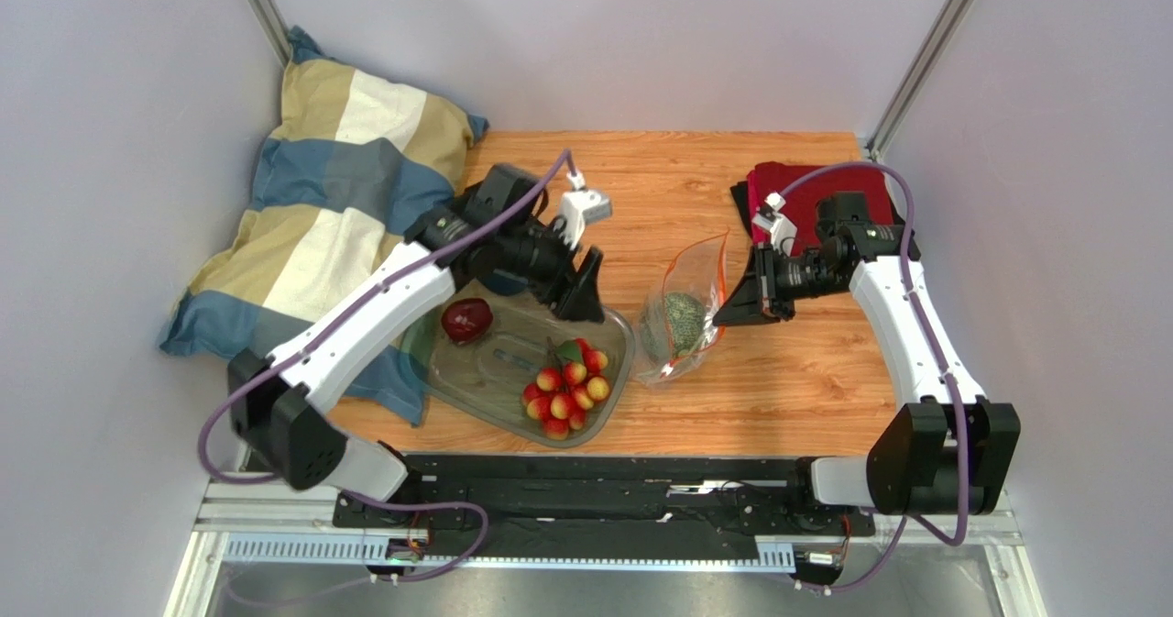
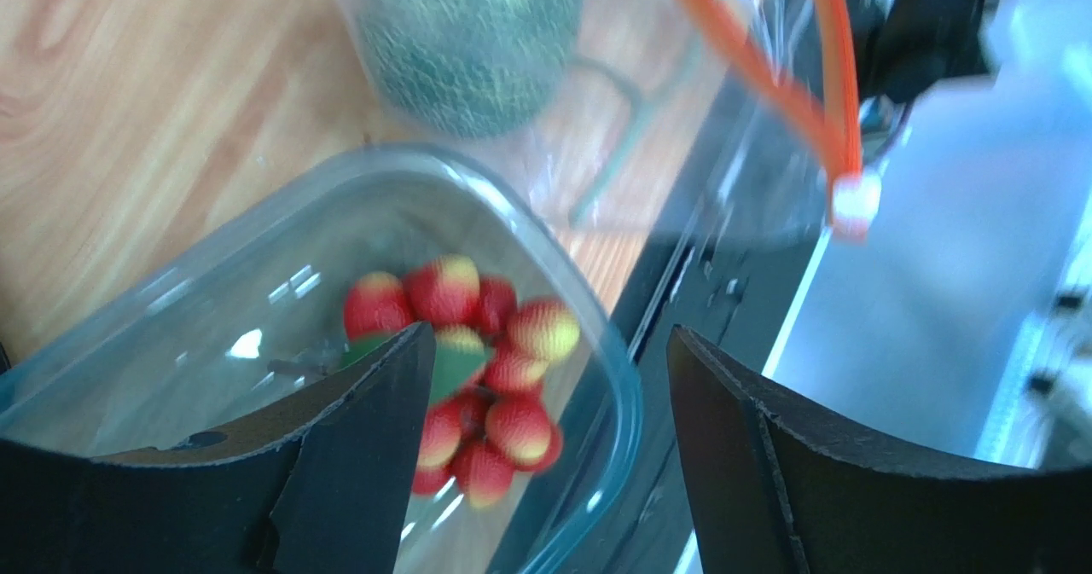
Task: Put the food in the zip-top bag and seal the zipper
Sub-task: Pick up the fake fruit from the bin.
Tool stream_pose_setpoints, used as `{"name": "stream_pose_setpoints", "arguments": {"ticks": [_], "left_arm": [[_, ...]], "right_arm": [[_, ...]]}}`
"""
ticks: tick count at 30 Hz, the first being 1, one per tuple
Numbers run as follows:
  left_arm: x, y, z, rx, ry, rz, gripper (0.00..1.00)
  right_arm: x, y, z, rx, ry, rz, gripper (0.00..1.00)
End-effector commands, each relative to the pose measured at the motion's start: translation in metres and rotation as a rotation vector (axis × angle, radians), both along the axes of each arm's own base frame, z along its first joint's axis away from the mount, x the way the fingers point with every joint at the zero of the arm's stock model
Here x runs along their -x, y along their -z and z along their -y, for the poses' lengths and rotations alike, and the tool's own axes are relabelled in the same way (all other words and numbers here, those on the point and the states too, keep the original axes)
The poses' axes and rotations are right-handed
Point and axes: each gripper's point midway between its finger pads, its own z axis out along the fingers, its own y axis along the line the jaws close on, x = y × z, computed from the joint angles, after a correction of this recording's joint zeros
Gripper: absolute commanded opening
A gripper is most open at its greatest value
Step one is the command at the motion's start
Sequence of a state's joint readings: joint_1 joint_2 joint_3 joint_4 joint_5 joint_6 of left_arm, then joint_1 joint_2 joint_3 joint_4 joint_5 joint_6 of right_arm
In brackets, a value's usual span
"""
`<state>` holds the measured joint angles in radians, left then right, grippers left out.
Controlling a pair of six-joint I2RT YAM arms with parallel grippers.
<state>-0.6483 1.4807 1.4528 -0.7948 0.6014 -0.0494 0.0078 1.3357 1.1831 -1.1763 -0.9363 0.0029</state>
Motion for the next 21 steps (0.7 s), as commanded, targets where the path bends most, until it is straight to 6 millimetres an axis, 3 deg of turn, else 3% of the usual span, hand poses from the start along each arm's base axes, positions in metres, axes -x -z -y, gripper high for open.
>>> {"name": "stream_pose_setpoints", "arguments": {"ticks": [1, 4, 10, 15, 18, 21], "left_arm": [[0.029, 0.024, -0.015, 0.001, 0.2, 0.172, 0.71], [0.025, 0.065, -0.026, -0.081, 0.211, 0.182, 0.69], [0.022, 0.108, -0.038, -0.209, 0.186, 0.104, 0.68], [0.013, 0.101, -0.045, -0.235, 0.298, 0.209, 0.67], [0.004, 0.102, -0.048, -0.235, 0.214, 0.045, 0.59], [0.001, 0.115, -0.053, -0.182, 0.082, -0.171, 0.58]], "right_arm": [[-0.007, -0.004, 0.001, 0.007, -0.004, 0.078, 0.0], [-0.007, -0.004, 0.001, 0.009, -0.004, 0.092, 0.0], [-0.007, -0.004, 0.001, 0.01, 0.014, 0.064, 0.0], [-0.008, -0.004, -0.001, -0.002, 0.009, 0.057, 0.0], [-0.008, -0.002, 0.0, 0.004, 0.013, 0.049, 0.0], [-0.01, -0.001, 0.001, 0.012, 0.016, 0.049, 0.0]]}}
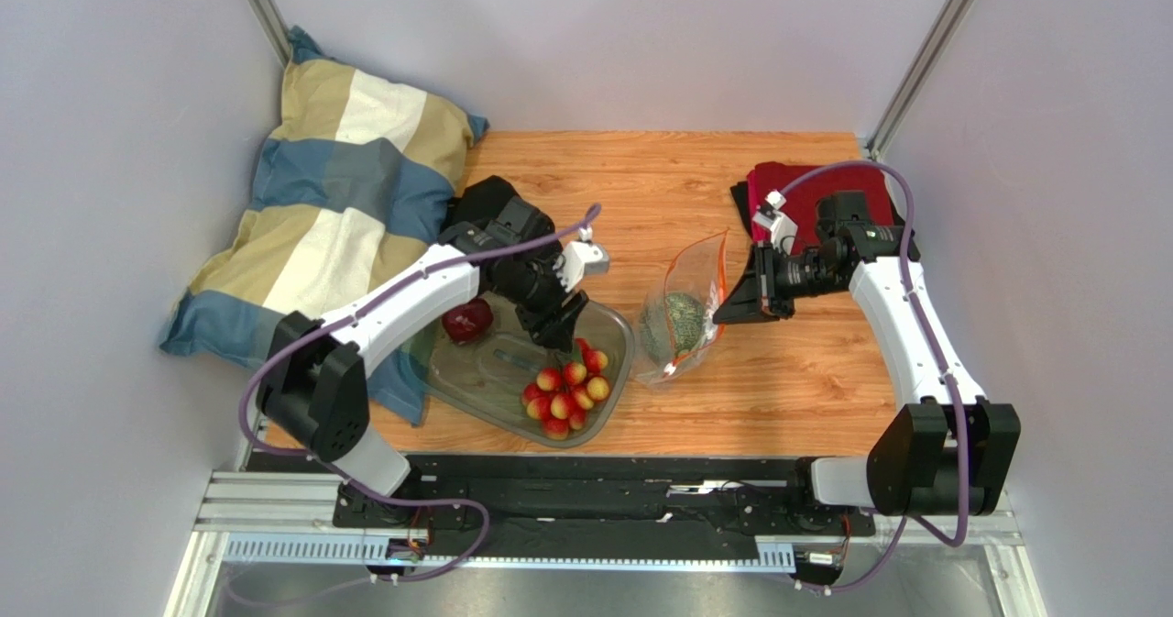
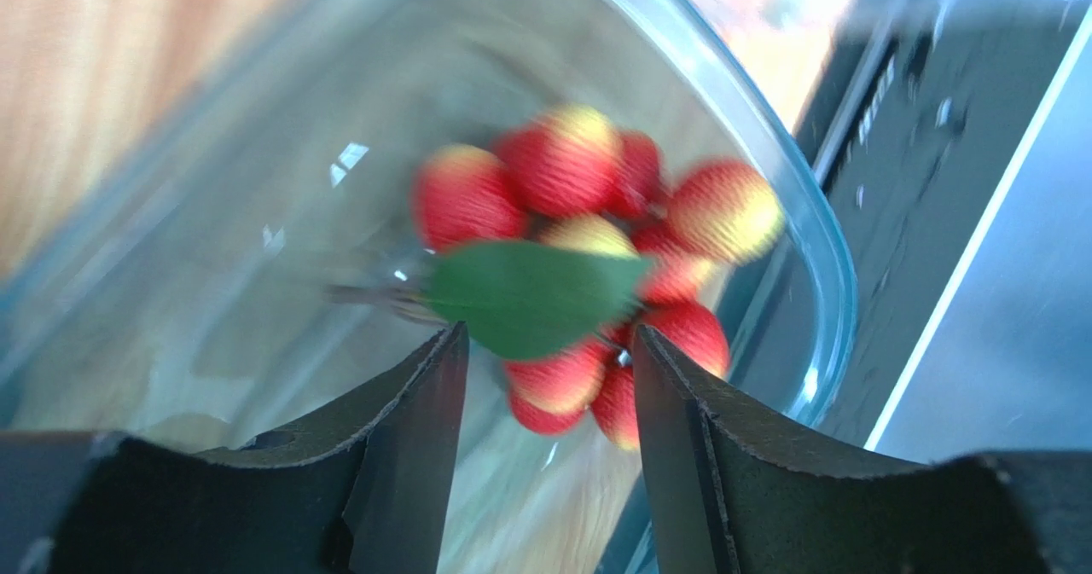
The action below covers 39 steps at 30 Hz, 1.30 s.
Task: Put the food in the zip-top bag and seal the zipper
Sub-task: Pick up the fake fruit from the bin.
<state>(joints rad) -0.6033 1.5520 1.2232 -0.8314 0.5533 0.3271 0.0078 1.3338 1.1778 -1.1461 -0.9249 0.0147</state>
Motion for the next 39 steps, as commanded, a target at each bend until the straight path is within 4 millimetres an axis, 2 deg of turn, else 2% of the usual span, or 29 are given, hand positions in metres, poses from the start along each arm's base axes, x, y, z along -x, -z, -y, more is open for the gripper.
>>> {"name": "stream_pose_setpoints", "arguments": {"ticks": [1, 2, 3, 6, 11, 18, 22, 28, 33, 39], "left_arm": [[-0.013, 0.007, -0.007, 0.057, -0.188, -0.207, 0.58], [-0.01, 0.009, -0.006, 0.061, -0.249, -0.274, 0.57], [-0.005, 0.02, -0.008, 0.052, -0.28, -0.336, 0.56], [-0.006, 0.039, -0.015, 0.034, -0.403, -0.456, 0.53], [-0.028, 0.062, -0.03, 0.011, -0.545, -0.496, 0.54], [-0.033, 0.083, -0.026, -0.001, -0.589, -0.55, 0.52], [-0.042, 0.085, -0.017, 0.047, -0.606, -0.556, 0.57], [-0.044, 0.091, -0.008, 0.075, -0.599, -0.615, 0.59], [-0.036, 0.07, 0.008, 0.217, -0.504, -0.664, 0.56], [-0.037, 0.07, 0.012, 0.247, -0.494, -0.672, 0.62]], "right_arm": [[-0.005, -0.003, 0.0, 0.003, 0.004, 0.033, 0.0], [-0.005, -0.003, 0.001, 0.007, 0.008, 0.035, 0.0], [-0.006, -0.003, 0.001, 0.008, 0.007, 0.036, 0.0], [-0.005, -0.003, 0.002, 0.018, 0.011, 0.047, 0.0], [-0.001, 0.001, 0.001, 0.014, 0.009, 0.03, 0.0], [-0.003, 0.003, 0.0, 0.009, 0.007, 0.02, 0.0], [-0.004, 0.004, 0.001, 0.01, 0.007, 0.016, 0.0], [-0.005, 0.006, 0.001, 0.012, 0.007, 0.01, 0.0], [-0.005, 0.006, 0.0, 0.006, 0.001, 0.009, 0.0], [-0.006, 0.009, 0.0, 0.0, 0.0, 0.0, 0.0]]}}
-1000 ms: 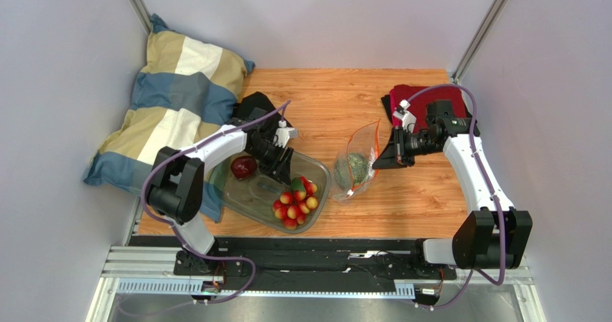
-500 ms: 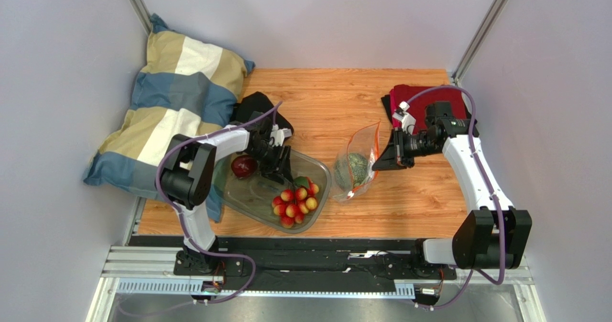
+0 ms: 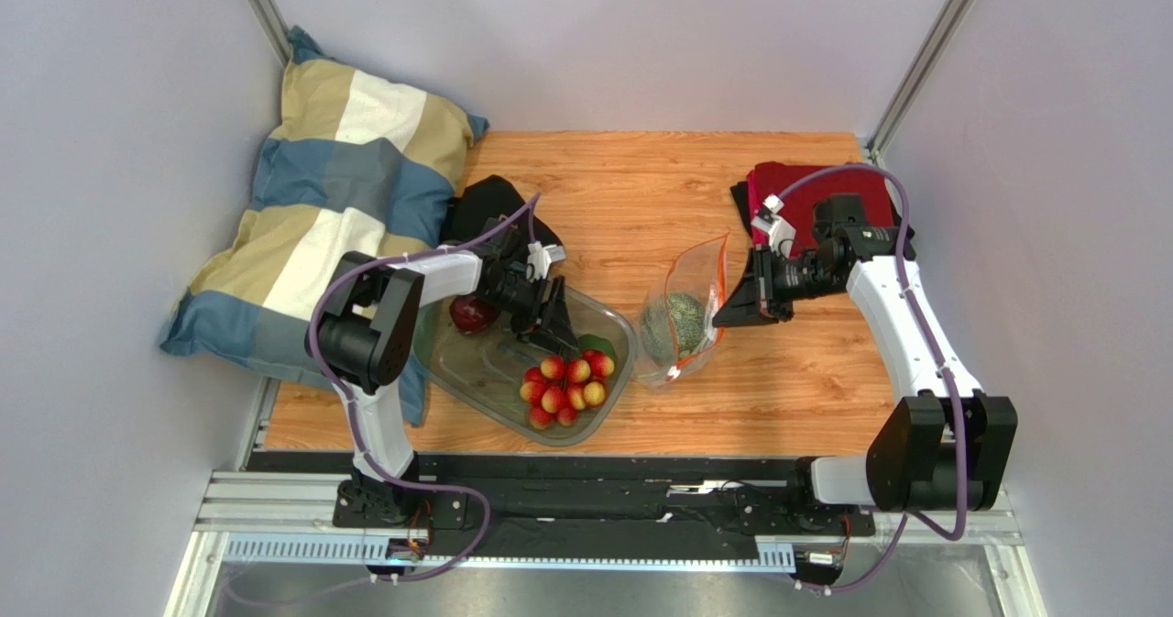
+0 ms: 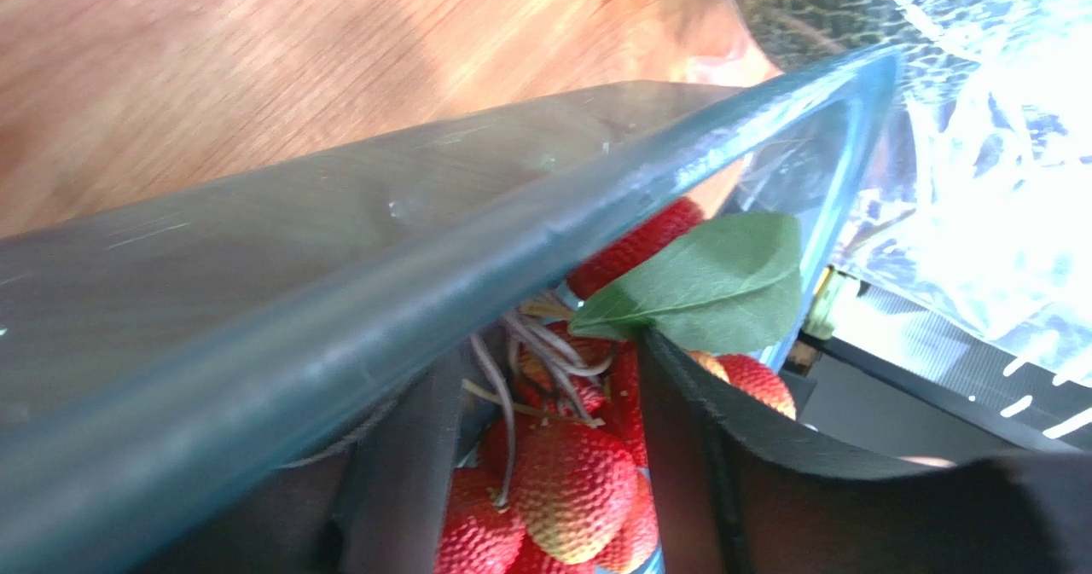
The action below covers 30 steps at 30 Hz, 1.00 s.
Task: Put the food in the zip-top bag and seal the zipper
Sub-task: Pick up the fake fruit from the bin.
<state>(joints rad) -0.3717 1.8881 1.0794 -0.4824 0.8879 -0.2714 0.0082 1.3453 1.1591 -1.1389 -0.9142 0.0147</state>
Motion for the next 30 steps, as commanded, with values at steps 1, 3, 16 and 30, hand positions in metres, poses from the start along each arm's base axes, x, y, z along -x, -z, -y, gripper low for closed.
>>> {"name": "stream_pose_setpoints", "arguments": {"ticks": [1, 3, 16, 30], "left_arm": [[-0.008, -0.009, 0.009, 0.073, 0.006, 0.029, 0.63], [-0.009, -0.003, 0.007, 0.05, -0.002, 0.027, 0.66], [0.005, 0.001, 0.015, -0.073, 0.074, 0.041, 0.15], [-0.007, -0.122, 0.001, 0.063, 0.032, 0.368, 0.0]], "right_arm": [[-0.006, 0.0, -0.001, -0.009, -0.003, 0.024, 0.0], [-0.006, 0.0, -0.001, -0.011, -0.004, 0.024, 0.0], [-0.01, 0.002, -0.001, -0.003, 0.002, 0.023, 0.0], [-0.01, -0.005, -0.001, -0.005, 0.0, 0.056, 0.0]]}}
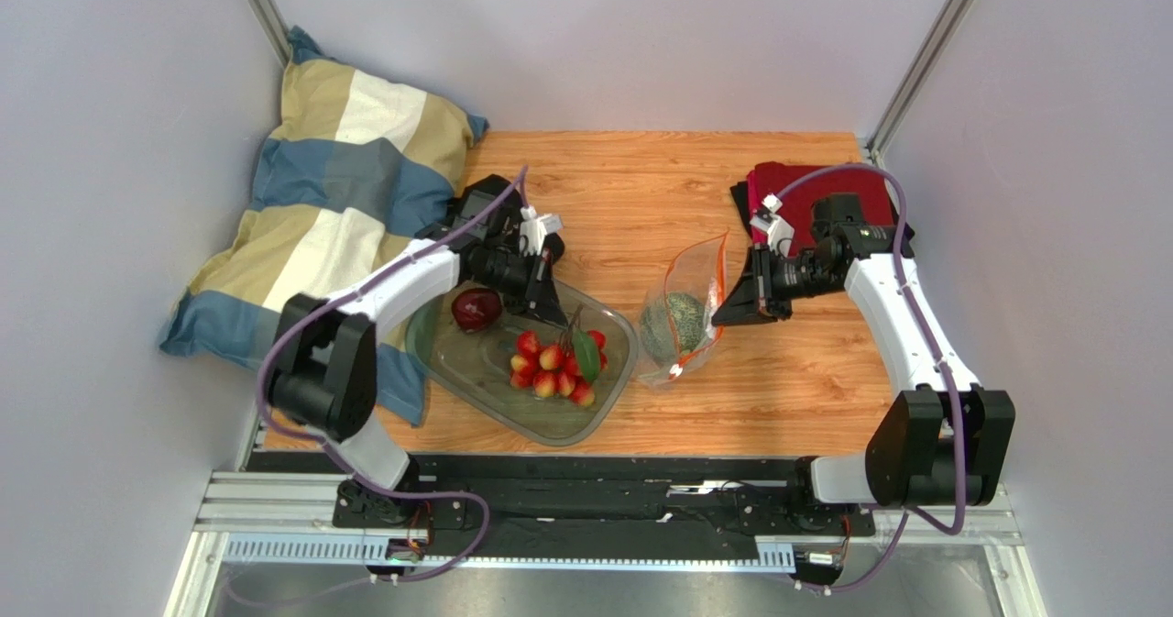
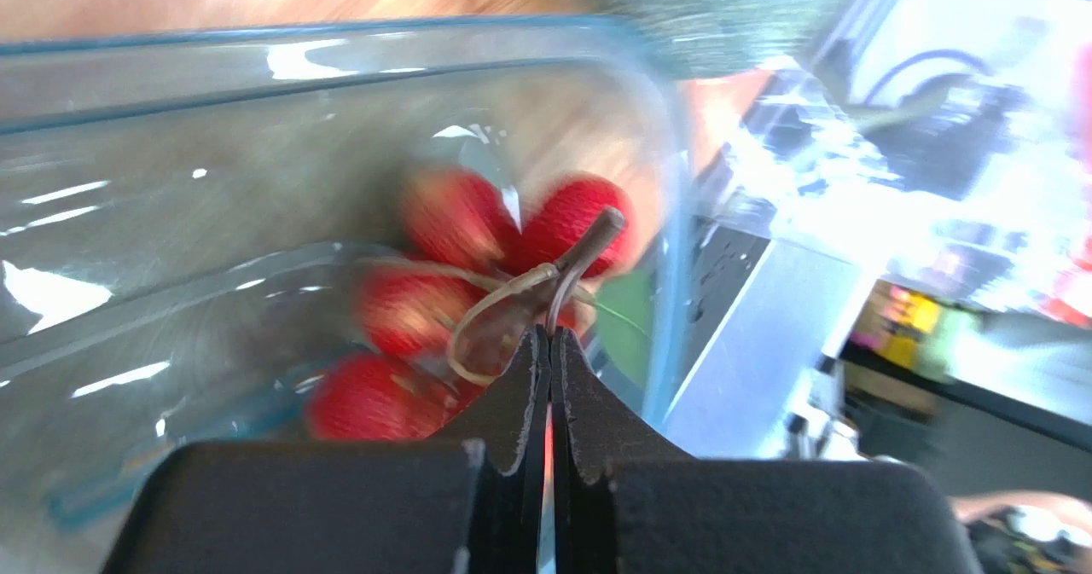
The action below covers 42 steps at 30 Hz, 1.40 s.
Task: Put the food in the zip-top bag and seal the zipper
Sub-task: Pick up the fake fruit from the bin, then place the fake fruit in the zipper food storage bag.
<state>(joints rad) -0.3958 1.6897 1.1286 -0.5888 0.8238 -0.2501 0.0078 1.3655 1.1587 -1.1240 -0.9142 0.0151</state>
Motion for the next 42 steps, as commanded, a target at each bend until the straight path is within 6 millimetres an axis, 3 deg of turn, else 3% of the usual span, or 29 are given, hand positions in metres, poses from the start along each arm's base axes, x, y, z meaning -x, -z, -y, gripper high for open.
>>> {"name": "stream_pose_setpoints", "arguments": {"ticks": [1, 7, 10, 11, 13, 14, 16, 17, 22, 24, 27, 33, 37, 42], "left_arm": [[-0.005, -0.065, -0.002, 0.061, 0.019, 0.212, 0.0], [0.002, -0.101, -0.004, 0.097, 0.026, 0.305, 0.0], [0.003, -0.132, -0.002, 0.141, 0.037, 0.389, 0.0], [0.002, -0.155, 0.002, 0.17, 0.048, 0.451, 0.0], [0.004, -0.181, 0.009, 0.206, 0.068, 0.515, 0.0], [0.004, -0.207, 0.014, 0.241, 0.075, 0.573, 0.0], [0.014, -0.233, 0.028, 0.285, 0.12, 0.632, 0.0], [0.016, -0.255, 0.035, 0.316, 0.139, 0.68, 0.0], [0.038, -0.312, 0.075, 0.445, 0.229, 0.78, 0.0], [0.035, -0.331, 0.09, 0.499, 0.229, 0.804, 0.0], [0.028, -0.346, 0.114, 0.569, 0.229, 0.808, 0.0], [0.029, -0.351, 0.157, 0.674, 0.249, 0.678, 0.0], [0.027, -0.347, 0.17, 0.69, 0.24, 0.64, 0.0], [0.013, -0.321, 0.183, 0.648, 0.197, 0.542, 0.0]], "right_arm": [[-0.005, -0.009, -0.001, -0.005, 0.001, 0.062, 0.0], [-0.006, -0.011, -0.001, -0.008, 0.005, 0.075, 0.0], [-0.006, -0.011, -0.002, -0.014, 0.009, 0.08, 0.0], [-0.006, -0.012, -0.002, -0.019, 0.008, 0.081, 0.0], [-0.007, -0.011, -0.003, -0.021, 0.011, 0.083, 0.0], [-0.006, -0.012, -0.004, -0.029, 0.01, 0.084, 0.0], [-0.007, -0.013, -0.004, -0.035, 0.013, 0.088, 0.0], [-0.007, -0.014, -0.004, -0.037, 0.014, 0.088, 0.0], [-0.011, -0.02, -0.004, -0.036, 0.016, 0.109, 0.0], [-0.012, -0.024, -0.005, -0.041, 0.016, 0.118, 0.0], [-0.013, -0.032, -0.005, -0.044, 0.016, 0.137, 0.0], [-0.011, -0.038, -0.007, -0.057, 0.02, 0.14, 0.0], [-0.01, -0.038, -0.007, -0.058, 0.017, 0.136, 0.0], [-0.01, -0.043, -0.008, -0.062, 0.013, 0.148, 0.0]]}}
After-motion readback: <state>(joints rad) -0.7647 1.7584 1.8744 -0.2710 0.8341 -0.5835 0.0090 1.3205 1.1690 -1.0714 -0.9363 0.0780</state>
